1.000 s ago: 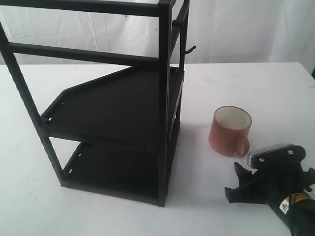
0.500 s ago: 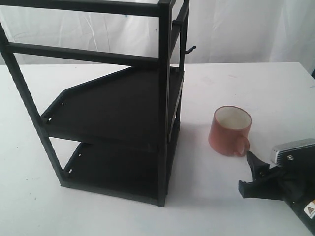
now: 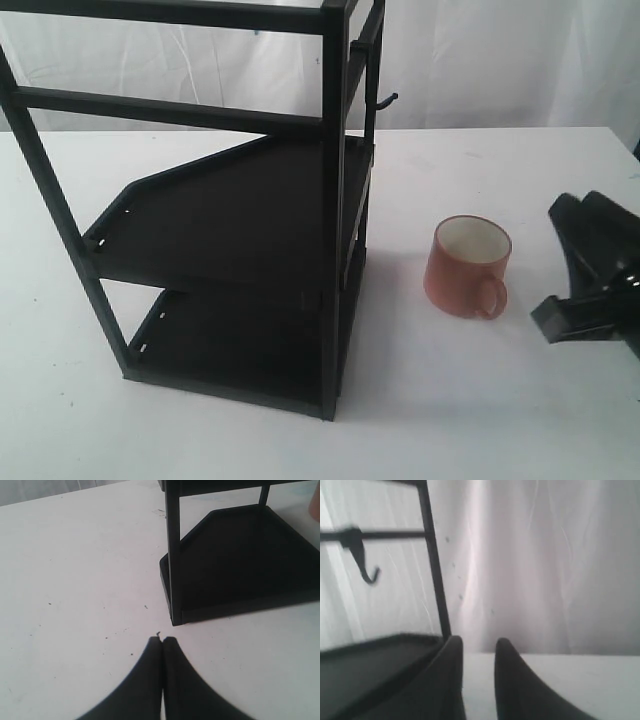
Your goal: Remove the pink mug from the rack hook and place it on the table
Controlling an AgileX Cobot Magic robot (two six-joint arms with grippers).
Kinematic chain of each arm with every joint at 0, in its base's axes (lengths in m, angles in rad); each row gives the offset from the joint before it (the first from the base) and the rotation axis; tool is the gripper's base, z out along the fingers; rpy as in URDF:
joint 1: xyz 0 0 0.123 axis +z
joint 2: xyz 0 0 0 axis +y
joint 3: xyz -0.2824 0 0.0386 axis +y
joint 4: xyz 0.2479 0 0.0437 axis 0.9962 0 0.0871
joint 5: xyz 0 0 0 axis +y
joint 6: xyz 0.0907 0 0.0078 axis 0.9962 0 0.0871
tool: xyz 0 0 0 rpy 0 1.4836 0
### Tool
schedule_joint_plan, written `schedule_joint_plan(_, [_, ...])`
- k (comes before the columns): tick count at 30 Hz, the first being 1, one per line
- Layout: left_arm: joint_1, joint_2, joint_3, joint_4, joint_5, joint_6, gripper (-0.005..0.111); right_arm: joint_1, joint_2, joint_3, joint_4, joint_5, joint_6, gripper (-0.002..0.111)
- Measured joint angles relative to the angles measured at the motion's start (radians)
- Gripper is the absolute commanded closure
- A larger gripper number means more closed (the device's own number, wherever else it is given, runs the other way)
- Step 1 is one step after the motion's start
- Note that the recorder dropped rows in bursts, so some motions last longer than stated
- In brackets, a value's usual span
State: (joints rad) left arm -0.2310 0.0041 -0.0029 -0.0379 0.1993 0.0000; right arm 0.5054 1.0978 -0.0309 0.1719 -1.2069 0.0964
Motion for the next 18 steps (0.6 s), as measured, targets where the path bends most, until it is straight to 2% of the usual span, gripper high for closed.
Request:
schedule_joint_plan(1, [0.0, 0.0, 0.0, 0.0, 0.0, 0.0, 0.107, 0.0, -0.032, 0.0, -0.012, 0.0, 0.033, 0.108])
schedule_joint_plan(5, [0.0, 0.0, 0.0, 0.0, 0.0, 0.0, 0.107, 0.0, -0.177, -0.004, -0.043, 0.0, 0.17, 0.108])
schedule_joint_plan(12, [0.0, 0.0, 0.0, 0.0, 0.0, 0.0, 0.107, 0.0, -0.363, -0.122, -0.172, 0.0, 0.273, 0.108])
schedule_joint_plan(15, [0.0, 0.0, 0.0, 0.0, 0.0, 0.0, 0.107, 0.0, -0.441, -0.234, -0.327, 0.04, 0.405, 0.108])
schedule_joint_plan(18, [0.0, 0.0, 0.0, 0.0, 0.0, 0.0, 0.107, 0.0, -0.48, -0.307, -0.477, 0.126, 0.452, 0.108])
